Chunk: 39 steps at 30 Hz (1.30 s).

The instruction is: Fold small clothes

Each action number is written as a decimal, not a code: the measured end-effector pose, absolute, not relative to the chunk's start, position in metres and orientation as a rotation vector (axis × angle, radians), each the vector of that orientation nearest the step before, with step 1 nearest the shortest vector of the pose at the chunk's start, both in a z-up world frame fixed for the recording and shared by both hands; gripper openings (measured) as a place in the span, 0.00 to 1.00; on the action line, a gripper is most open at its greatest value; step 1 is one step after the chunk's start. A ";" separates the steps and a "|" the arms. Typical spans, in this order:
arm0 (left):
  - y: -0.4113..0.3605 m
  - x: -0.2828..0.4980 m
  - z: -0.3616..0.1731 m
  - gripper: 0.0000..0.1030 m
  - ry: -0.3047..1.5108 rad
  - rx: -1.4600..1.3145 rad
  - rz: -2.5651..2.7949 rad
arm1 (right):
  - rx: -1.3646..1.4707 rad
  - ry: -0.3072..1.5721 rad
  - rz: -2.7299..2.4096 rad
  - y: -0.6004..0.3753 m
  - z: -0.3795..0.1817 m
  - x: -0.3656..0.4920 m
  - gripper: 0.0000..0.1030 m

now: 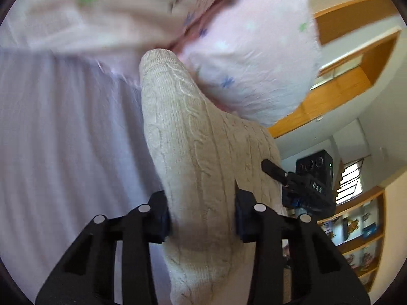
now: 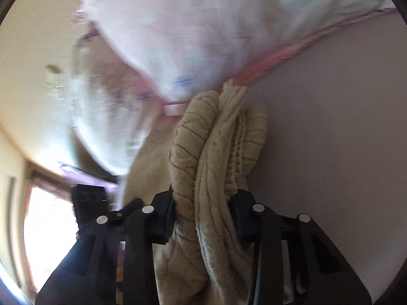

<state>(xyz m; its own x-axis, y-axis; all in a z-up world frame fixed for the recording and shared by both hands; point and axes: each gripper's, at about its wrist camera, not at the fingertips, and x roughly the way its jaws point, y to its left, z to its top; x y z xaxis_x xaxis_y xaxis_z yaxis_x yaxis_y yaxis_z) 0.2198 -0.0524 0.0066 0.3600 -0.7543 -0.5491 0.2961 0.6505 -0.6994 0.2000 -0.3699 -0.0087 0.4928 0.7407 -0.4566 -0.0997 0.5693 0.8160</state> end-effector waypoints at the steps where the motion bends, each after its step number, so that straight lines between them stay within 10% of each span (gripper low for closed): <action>1: -0.044 0.215 0.014 0.37 0.949 -0.508 -0.701 | 0.805 0.913 0.600 -0.361 -0.007 0.202 0.35; 15: 0.030 0.107 0.036 0.86 0.775 -0.155 -0.298 | 0.595 0.878 0.462 -0.296 0.021 0.200 0.50; 18: 0.016 0.086 0.029 0.98 0.785 -0.114 -0.223 | 0.591 0.957 0.436 -0.279 0.001 0.221 0.12; 27: -0.015 0.072 0.010 0.98 0.820 -0.071 -0.207 | 0.644 0.890 0.174 -0.335 -0.004 0.191 0.12; 29: -0.019 0.073 0.006 0.98 0.841 -0.065 -0.199 | 0.623 0.872 0.176 -0.336 0.010 0.179 0.20; 31: -0.021 0.071 0.003 0.98 0.847 -0.069 -0.197 | 0.550 0.803 0.151 -0.338 0.032 0.149 0.59; 33: -0.022 0.069 0.002 0.98 0.836 -0.066 -0.187 | 0.506 0.746 0.186 -0.344 0.040 0.115 0.78; 39: -0.032 0.072 -0.009 0.98 0.863 -0.065 -0.122 | 0.332 0.815 0.225 -0.313 0.017 0.056 0.91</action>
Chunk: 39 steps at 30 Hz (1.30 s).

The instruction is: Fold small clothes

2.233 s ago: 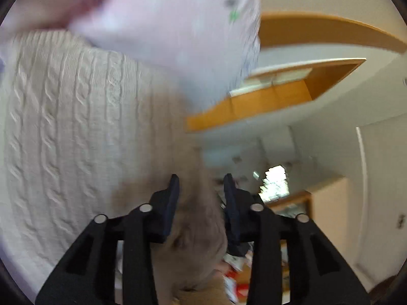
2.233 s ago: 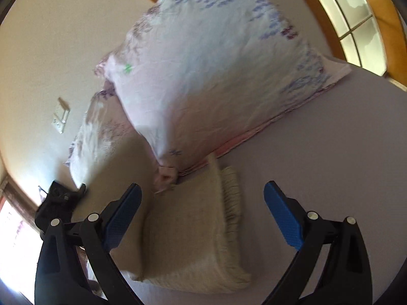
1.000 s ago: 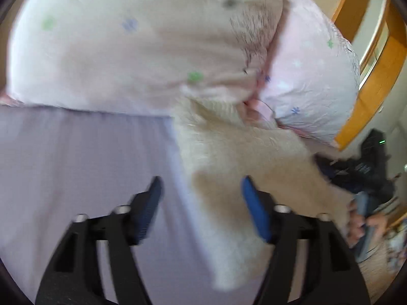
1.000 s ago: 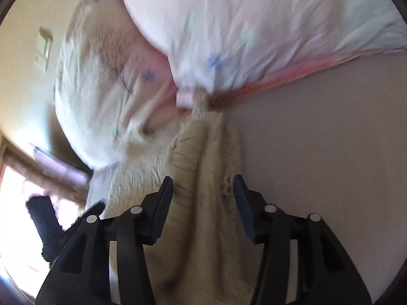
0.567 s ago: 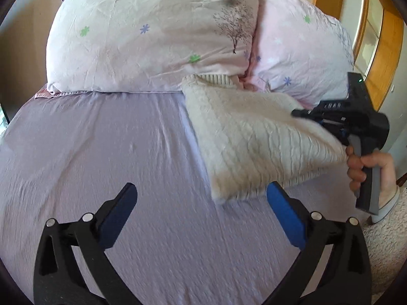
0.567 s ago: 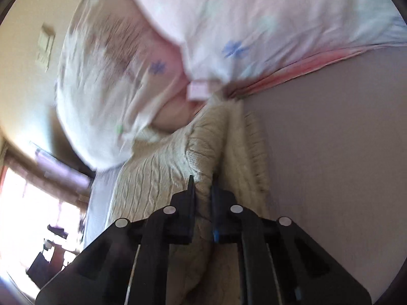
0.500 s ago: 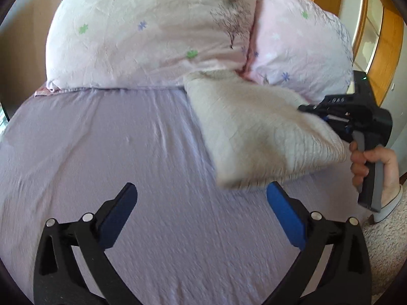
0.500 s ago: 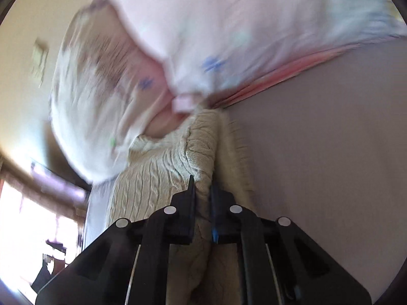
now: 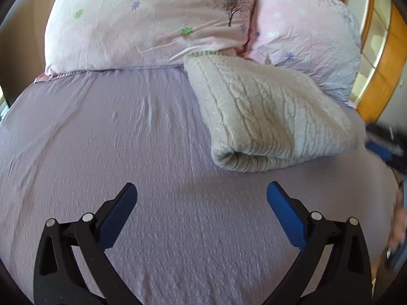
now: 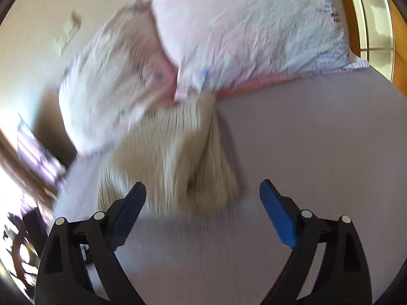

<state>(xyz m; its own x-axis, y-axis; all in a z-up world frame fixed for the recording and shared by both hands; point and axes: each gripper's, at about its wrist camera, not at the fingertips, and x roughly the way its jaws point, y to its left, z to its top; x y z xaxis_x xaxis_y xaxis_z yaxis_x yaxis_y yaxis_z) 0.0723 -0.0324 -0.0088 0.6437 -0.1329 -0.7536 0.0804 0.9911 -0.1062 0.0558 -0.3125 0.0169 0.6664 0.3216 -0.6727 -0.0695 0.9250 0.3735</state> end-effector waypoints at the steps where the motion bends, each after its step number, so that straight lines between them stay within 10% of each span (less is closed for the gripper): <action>1: -0.035 0.073 -0.011 0.98 0.872 -0.055 -0.110 | 0.276 0.841 0.218 -0.300 0.010 0.052 0.92; 39: -0.050 0.084 -0.021 0.98 0.946 0.055 -0.076 | -0.021 0.929 0.129 -0.230 -0.026 0.059 0.99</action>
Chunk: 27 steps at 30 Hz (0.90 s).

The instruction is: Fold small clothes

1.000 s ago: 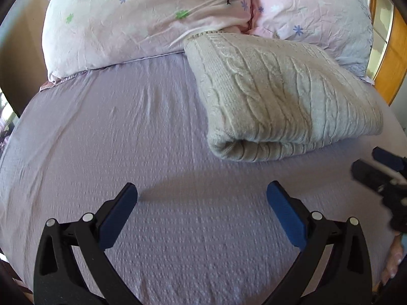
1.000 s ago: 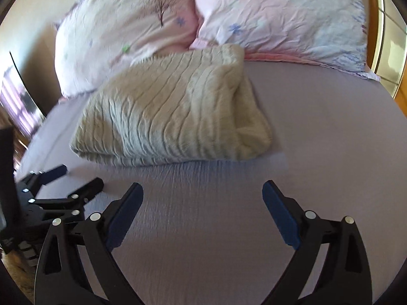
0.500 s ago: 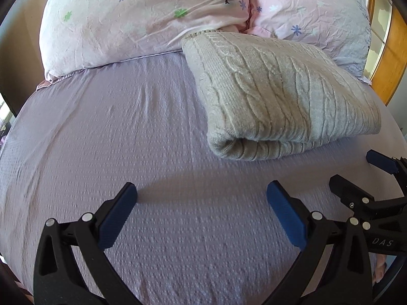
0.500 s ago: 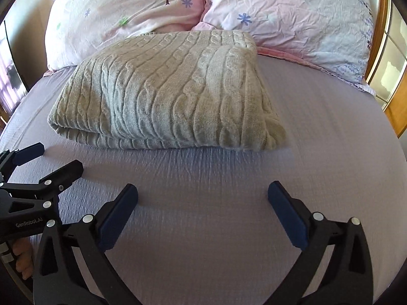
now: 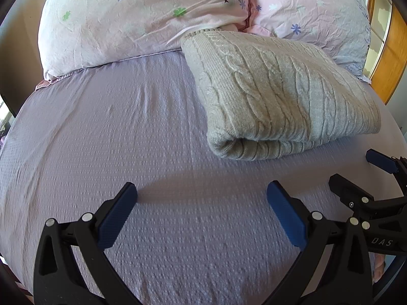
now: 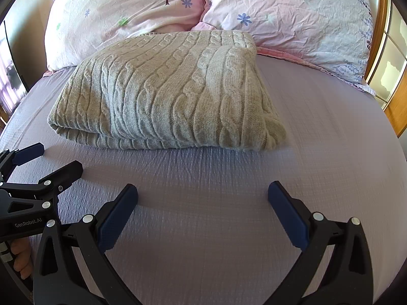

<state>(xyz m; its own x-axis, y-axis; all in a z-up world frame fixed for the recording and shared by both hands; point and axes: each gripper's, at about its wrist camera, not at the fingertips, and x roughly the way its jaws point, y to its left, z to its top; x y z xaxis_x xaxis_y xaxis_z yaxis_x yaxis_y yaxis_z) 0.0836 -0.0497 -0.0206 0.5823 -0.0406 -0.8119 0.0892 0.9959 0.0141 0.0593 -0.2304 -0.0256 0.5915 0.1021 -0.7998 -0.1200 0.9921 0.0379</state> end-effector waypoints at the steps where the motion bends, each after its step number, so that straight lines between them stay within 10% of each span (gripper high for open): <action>1: -0.050 0.084 -0.021 0.98 0.947 0.056 -0.076 | -0.021 0.929 0.129 -0.230 -0.026 0.059 0.99; 27: -0.049 0.084 -0.021 0.98 0.957 0.059 -0.083 | -0.021 0.929 0.128 -0.230 -0.026 0.059 0.99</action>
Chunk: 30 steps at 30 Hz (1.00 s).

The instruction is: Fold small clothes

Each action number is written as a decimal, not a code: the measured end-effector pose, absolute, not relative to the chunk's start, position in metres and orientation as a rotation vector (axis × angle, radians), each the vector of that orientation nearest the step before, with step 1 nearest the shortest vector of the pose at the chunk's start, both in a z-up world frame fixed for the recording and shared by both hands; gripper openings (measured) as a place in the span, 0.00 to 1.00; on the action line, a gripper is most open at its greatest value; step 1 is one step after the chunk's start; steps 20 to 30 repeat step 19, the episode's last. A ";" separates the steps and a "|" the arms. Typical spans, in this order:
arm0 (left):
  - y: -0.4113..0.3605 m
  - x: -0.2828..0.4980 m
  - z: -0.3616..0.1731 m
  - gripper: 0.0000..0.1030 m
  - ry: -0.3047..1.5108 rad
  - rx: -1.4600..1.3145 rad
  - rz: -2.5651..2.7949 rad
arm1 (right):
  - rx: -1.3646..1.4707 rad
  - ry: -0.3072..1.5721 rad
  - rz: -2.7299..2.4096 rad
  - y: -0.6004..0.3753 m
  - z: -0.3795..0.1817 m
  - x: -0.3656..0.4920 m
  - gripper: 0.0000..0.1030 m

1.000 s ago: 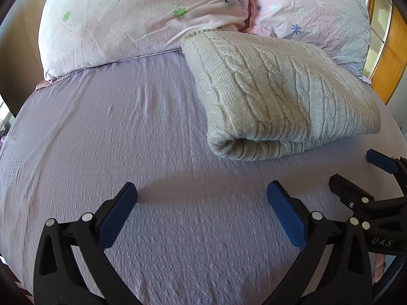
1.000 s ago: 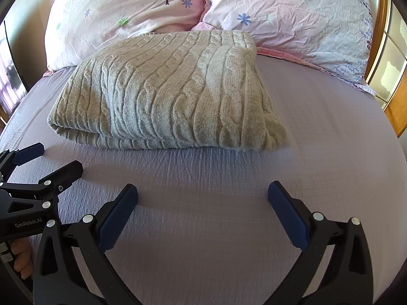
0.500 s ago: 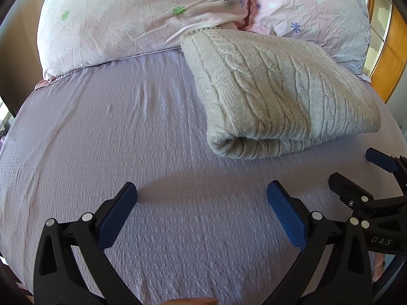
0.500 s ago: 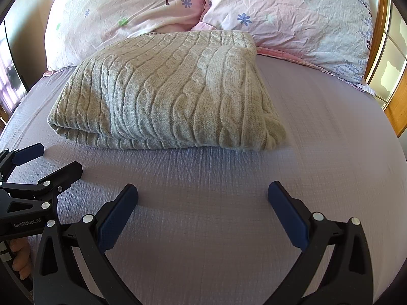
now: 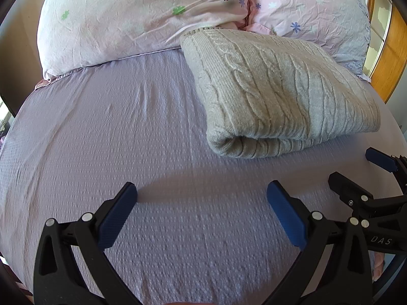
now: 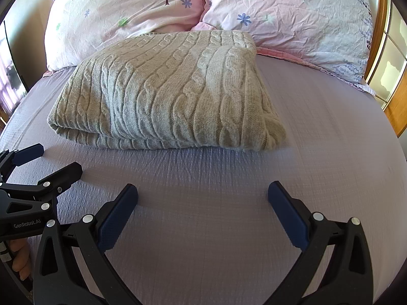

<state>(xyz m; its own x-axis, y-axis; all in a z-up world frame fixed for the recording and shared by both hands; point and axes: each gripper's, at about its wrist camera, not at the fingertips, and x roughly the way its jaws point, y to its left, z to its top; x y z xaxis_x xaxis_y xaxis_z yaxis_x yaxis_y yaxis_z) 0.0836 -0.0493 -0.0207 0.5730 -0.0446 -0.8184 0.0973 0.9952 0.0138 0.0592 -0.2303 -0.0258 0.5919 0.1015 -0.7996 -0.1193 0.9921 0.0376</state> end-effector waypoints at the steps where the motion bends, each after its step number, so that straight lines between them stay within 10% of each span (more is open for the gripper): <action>1: -0.049 0.084 -0.021 0.98 0.957 0.060 -0.083 | -0.021 0.929 0.128 -0.230 -0.026 0.059 0.99; 30: -0.049 0.084 -0.021 0.98 0.962 0.063 -0.086 | -0.021 0.928 0.128 -0.230 -0.026 0.059 0.99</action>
